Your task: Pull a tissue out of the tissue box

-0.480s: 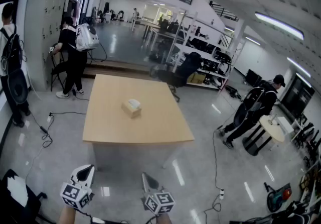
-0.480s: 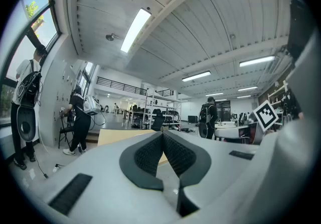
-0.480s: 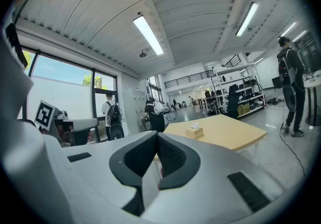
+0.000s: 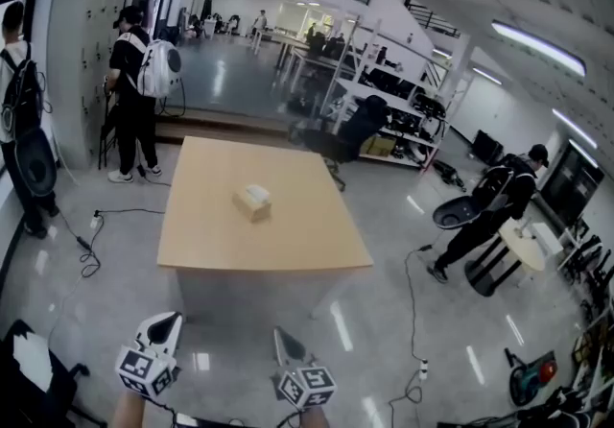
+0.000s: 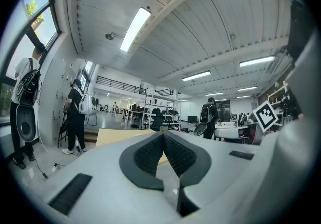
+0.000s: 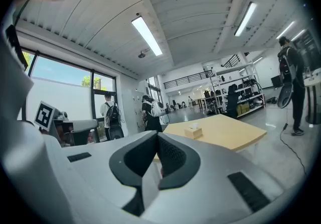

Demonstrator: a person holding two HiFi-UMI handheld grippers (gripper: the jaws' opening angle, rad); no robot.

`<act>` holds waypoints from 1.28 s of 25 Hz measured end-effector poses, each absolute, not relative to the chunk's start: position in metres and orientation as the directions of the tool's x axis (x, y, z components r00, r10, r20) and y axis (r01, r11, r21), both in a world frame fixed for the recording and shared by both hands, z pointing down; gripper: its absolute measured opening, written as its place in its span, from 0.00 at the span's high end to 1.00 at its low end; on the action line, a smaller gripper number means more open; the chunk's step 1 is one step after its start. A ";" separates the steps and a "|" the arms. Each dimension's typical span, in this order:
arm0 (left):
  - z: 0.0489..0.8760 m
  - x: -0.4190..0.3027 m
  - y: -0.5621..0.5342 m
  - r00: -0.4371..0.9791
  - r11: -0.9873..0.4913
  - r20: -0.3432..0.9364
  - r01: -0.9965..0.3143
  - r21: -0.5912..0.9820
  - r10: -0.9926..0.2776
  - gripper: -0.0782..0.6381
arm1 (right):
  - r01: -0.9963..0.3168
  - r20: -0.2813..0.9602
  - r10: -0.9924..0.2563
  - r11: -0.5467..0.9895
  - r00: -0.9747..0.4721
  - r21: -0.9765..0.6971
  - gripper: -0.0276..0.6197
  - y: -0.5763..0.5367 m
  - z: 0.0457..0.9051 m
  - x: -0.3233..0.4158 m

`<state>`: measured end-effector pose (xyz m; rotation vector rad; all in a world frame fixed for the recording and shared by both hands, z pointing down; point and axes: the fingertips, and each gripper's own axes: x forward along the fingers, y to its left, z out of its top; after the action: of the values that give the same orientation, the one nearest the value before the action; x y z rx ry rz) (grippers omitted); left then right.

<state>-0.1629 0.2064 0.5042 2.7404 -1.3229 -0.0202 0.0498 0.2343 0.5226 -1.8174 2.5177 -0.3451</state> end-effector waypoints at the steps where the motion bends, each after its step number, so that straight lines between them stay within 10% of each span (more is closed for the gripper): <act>1: 0.504 -0.161 0.205 0.624 -0.619 0.027 -0.779 0.099 -0.781 0.88 | -0.936 0.114 -0.940 0.298 -0.322 -0.187 0.94 0.233 0.523 0.051; 32: 0.517 -0.098 0.187 0.578 -0.573 0.051 -0.815 0.088 -0.815 0.88 | -0.907 0.130 -0.907 0.374 -0.402 -0.196 0.94 0.198 0.537 0.110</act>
<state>-0.0976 0.1873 0.5166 2.6992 -1.3985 0.0078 0.1104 0.1979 0.5368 -1.7182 2.6037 -0.3720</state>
